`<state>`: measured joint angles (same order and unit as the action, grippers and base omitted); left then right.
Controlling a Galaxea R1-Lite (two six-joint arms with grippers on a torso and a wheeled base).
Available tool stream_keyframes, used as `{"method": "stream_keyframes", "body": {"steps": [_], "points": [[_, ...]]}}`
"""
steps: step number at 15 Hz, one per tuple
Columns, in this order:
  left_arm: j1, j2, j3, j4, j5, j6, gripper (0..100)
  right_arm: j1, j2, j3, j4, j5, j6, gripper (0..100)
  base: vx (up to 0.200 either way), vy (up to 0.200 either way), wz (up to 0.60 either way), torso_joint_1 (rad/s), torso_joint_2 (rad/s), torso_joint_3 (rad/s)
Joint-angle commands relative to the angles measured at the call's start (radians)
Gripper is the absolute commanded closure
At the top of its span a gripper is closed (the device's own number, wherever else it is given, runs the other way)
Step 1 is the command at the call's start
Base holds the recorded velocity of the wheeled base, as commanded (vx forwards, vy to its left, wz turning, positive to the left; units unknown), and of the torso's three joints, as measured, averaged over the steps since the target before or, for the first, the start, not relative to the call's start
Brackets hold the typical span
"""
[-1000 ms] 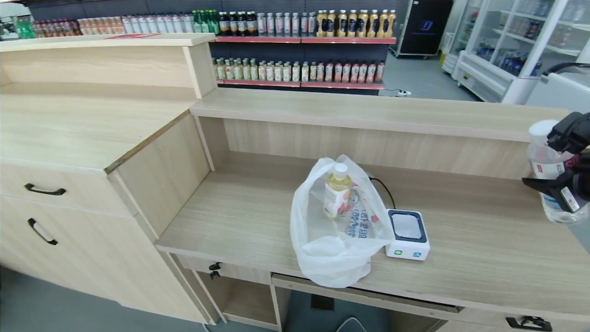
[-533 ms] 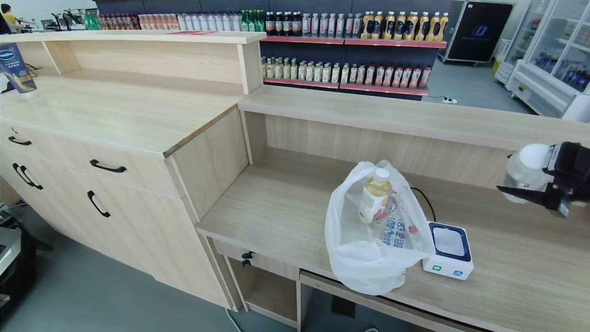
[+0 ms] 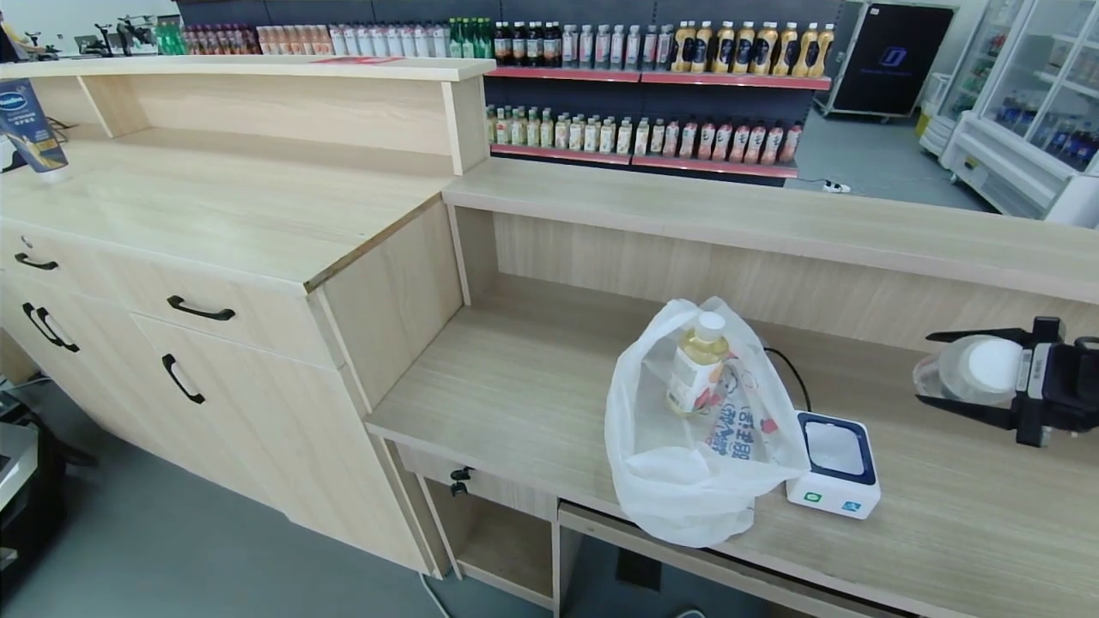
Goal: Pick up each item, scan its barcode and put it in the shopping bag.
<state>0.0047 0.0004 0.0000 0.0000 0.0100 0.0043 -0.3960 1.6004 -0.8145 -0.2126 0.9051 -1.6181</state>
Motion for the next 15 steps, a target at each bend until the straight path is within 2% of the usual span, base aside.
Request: {"method": "stream_keyframes", "body": {"steps": [1,5,7,11,15], "points": [[0.000,0.000,0.000,0.000,0.001,0.000,100,0.000,0.047,-0.002,-0.001,0.009,-0.040,100,0.000,0.000,0.00,0.000,0.00,0.000],[0.000,0.000,0.000,0.000,0.001,0.000,100,0.000,0.050,0.031,-0.005,0.006,-0.055,100,0.000,0.000,0.00,0.000,0.00,0.000],[0.000,0.000,0.000,0.000,0.001,-0.001,100,0.000,0.059,0.029,-0.008,0.006,-0.059,100,0.000,0.000,0.00,0.000,0.00,0.000],[0.000,0.000,0.000,0.000,0.001,0.000,100,-0.001,0.108,0.029,-0.004,0.032,-0.155,100,0.000,0.000,0.00,0.000,0.00,0.000],[0.000,0.000,0.000,0.000,0.001,-0.001,100,0.005,0.173,0.001,-0.010,0.034,-0.157,100,0.000,0.000,0.00,0.000,0.00,0.000]]}}
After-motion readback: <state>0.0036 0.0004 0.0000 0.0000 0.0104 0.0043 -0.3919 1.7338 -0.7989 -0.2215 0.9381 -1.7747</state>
